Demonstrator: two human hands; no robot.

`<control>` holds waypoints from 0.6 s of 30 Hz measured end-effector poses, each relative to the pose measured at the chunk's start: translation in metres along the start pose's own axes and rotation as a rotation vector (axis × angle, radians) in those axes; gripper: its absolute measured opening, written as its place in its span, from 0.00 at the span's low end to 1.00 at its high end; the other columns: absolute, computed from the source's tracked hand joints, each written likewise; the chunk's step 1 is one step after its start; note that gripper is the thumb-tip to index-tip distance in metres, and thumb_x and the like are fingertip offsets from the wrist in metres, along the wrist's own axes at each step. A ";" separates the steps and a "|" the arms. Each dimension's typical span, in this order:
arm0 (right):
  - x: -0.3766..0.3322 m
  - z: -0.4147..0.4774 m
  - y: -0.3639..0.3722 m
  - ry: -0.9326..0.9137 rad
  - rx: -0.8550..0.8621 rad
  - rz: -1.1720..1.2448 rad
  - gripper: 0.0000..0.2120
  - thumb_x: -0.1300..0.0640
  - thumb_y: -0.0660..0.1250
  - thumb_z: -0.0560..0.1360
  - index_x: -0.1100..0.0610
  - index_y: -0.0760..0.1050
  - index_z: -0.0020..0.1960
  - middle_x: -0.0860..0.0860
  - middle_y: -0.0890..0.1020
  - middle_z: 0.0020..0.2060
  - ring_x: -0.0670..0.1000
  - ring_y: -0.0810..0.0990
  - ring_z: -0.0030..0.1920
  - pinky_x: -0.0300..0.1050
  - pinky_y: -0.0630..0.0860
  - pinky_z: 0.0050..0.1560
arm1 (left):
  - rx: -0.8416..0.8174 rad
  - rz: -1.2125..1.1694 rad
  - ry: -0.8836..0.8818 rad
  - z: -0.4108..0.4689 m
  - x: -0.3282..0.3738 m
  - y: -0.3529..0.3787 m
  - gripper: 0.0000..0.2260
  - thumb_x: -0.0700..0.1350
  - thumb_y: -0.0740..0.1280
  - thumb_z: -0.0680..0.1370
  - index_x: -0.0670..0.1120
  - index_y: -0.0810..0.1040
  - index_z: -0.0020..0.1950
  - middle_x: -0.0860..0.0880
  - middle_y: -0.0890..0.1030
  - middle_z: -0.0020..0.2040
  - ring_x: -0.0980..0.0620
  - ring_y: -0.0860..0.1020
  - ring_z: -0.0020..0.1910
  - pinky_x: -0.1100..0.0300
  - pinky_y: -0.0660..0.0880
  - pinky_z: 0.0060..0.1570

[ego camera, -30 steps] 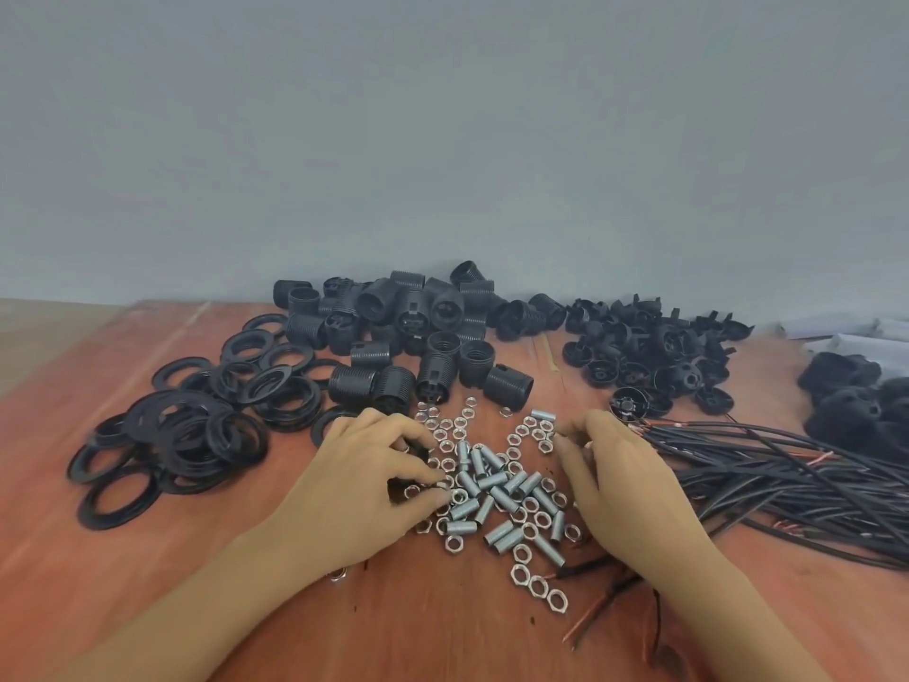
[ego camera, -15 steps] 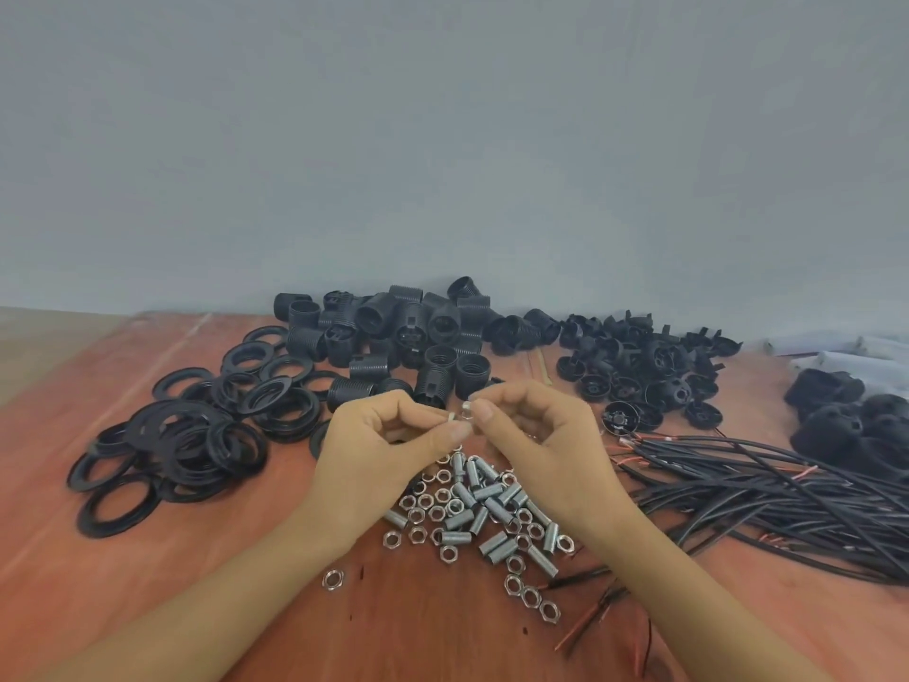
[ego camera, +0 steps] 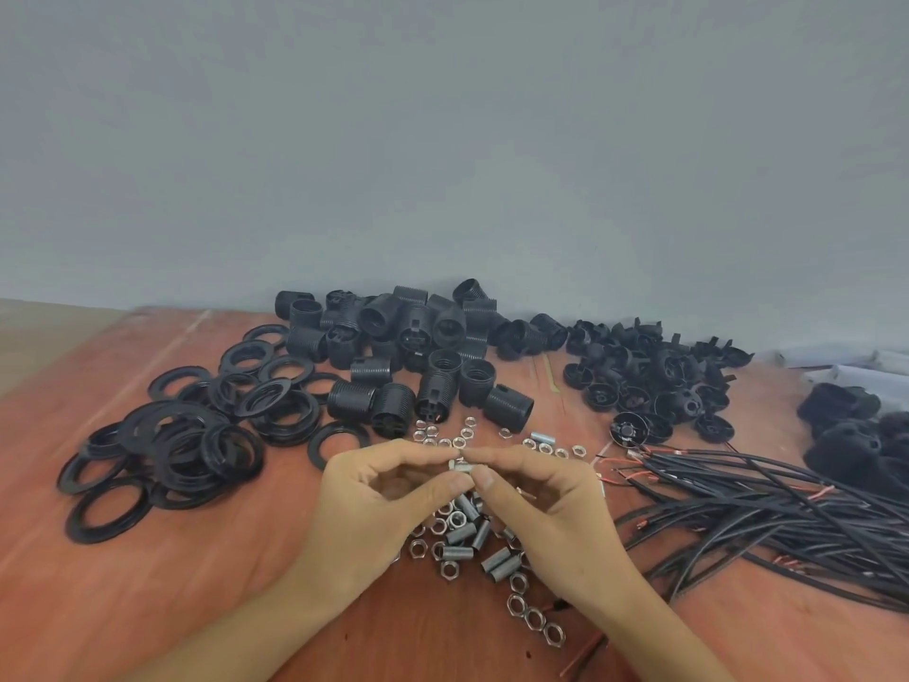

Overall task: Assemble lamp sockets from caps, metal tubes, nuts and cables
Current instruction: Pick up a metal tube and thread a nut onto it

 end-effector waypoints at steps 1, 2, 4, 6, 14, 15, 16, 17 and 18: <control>0.001 0.000 -0.001 0.008 0.003 0.016 0.08 0.55 0.71 0.74 0.54 0.85 0.52 0.49 0.86 0.38 0.42 0.80 0.36 0.33 0.74 0.39 | 0.001 -0.001 0.001 0.000 0.000 0.000 0.11 0.46 0.77 0.65 0.46 0.87 0.46 0.45 0.86 0.40 0.51 0.84 0.37 0.66 0.77 0.34; 0.002 0.000 -0.002 0.017 0.008 0.028 0.09 0.54 0.72 0.73 0.53 0.85 0.52 0.50 0.86 0.38 0.42 0.80 0.36 0.34 0.75 0.39 | 0.003 0.007 0.005 0.000 -0.001 0.000 0.11 0.46 0.77 0.64 0.46 0.87 0.45 0.45 0.86 0.40 0.51 0.84 0.36 0.66 0.77 0.33; 0.003 0.001 -0.004 0.029 0.014 0.054 0.09 0.55 0.72 0.71 0.53 0.85 0.50 0.54 0.86 0.40 0.45 0.82 0.38 0.36 0.76 0.40 | 0.007 0.036 0.028 -0.001 -0.001 -0.001 0.12 0.45 0.77 0.64 0.44 0.86 0.45 0.46 0.86 0.39 0.51 0.84 0.36 0.66 0.77 0.33; 0.002 0.001 -0.005 0.024 0.008 0.067 0.08 0.56 0.73 0.70 0.53 0.85 0.48 0.54 0.87 0.41 0.48 0.83 0.40 0.36 0.78 0.42 | 0.005 0.061 0.059 -0.001 0.000 -0.001 0.12 0.45 0.77 0.65 0.42 0.86 0.46 0.46 0.86 0.39 0.52 0.84 0.36 0.67 0.77 0.33; 0.001 0.000 -0.003 0.013 0.008 -0.038 0.04 0.52 0.73 0.72 0.50 0.84 0.46 0.53 0.86 0.38 0.44 0.81 0.35 0.34 0.76 0.37 | 0.003 0.134 0.173 -0.002 0.005 -0.002 0.08 0.42 0.78 0.67 0.46 0.86 0.45 0.49 0.86 0.40 0.51 0.84 0.38 0.64 0.79 0.37; 0.001 0.000 -0.002 0.011 0.006 -0.043 0.04 0.53 0.73 0.73 0.50 0.84 0.46 0.52 0.85 0.38 0.44 0.81 0.35 0.34 0.76 0.37 | -0.002 0.128 0.162 -0.002 0.005 -0.002 0.08 0.43 0.78 0.67 0.47 0.87 0.45 0.49 0.86 0.39 0.52 0.84 0.37 0.64 0.79 0.36; 0.001 0.000 -0.002 0.001 0.005 -0.047 0.04 0.53 0.72 0.73 0.49 0.84 0.47 0.51 0.85 0.38 0.45 0.82 0.36 0.35 0.76 0.38 | -0.004 0.096 0.123 -0.001 0.004 -0.003 0.07 0.44 0.79 0.66 0.48 0.87 0.44 0.48 0.86 0.39 0.53 0.84 0.36 0.65 0.78 0.35; 0.000 -0.001 -0.002 -0.018 0.007 -0.058 0.05 0.54 0.72 0.73 0.47 0.84 0.47 0.50 0.85 0.39 0.46 0.83 0.38 0.36 0.77 0.39 | -0.002 0.056 0.072 -0.001 0.003 -0.003 0.07 0.45 0.79 0.66 0.48 0.87 0.43 0.47 0.85 0.38 0.54 0.83 0.34 0.66 0.77 0.33; -0.001 -0.001 -0.002 -0.041 0.009 -0.081 0.06 0.55 0.72 0.73 0.45 0.83 0.48 0.48 0.86 0.40 0.47 0.84 0.40 0.37 0.79 0.42 | -0.001 0.026 0.029 0.000 0.002 -0.003 0.08 0.46 0.79 0.65 0.48 0.87 0.42 0.46 0.85 0.36 0.54 0.82 0.33 0.66 0.77 0.32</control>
Point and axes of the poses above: each hand's wrist, its own z-axis towards the middle knuckle, its own y-axis out of the palm, x = y × z, the point moved 4 cm from there along z, towards the middle knuckle
